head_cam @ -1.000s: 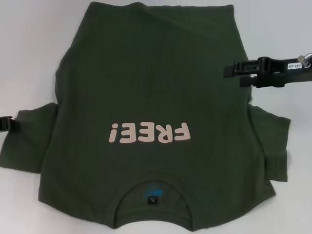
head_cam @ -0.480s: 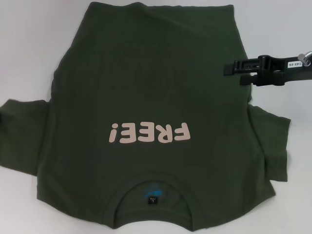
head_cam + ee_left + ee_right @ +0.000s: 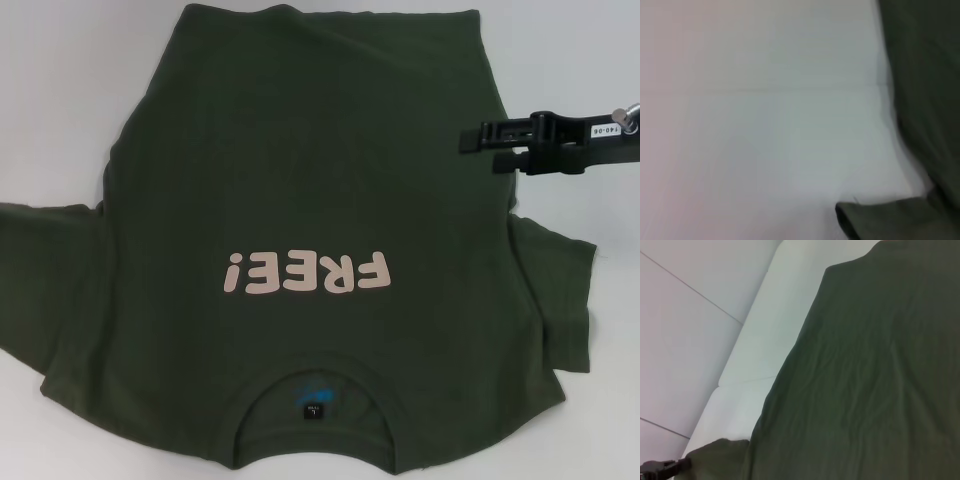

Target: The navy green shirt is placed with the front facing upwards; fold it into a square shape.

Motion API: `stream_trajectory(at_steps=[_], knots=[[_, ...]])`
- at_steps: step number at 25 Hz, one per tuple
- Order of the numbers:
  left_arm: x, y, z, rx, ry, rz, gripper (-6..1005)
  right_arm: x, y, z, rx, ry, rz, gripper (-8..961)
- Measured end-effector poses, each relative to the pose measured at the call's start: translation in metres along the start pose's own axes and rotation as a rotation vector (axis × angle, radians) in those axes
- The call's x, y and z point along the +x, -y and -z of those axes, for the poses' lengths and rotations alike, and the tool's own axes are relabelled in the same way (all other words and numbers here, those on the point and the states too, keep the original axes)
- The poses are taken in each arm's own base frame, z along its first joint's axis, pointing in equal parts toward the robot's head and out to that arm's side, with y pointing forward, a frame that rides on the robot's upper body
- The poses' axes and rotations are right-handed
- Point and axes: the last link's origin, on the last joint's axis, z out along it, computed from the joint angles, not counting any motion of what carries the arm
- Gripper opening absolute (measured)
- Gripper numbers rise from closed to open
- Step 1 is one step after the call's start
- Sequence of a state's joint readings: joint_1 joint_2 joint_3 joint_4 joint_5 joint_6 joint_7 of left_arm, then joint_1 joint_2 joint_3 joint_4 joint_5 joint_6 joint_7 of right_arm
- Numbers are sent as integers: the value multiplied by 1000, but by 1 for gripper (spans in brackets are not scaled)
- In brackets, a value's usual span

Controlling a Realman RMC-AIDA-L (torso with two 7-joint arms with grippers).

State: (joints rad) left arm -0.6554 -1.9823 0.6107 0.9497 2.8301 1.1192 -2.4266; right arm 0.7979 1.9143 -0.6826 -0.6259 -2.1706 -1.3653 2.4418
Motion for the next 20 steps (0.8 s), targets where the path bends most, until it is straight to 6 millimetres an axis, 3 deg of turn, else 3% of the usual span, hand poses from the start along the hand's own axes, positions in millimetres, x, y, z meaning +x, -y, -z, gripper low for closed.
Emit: stream_trajectory(at_steps=[6,20], knots=[[10,-15,7,-2,41,-47,2,1,1,0,1,-1,-5,852],[41,-79,26,-146,214,38,18,3,2,0,1,-4,-8,851]])
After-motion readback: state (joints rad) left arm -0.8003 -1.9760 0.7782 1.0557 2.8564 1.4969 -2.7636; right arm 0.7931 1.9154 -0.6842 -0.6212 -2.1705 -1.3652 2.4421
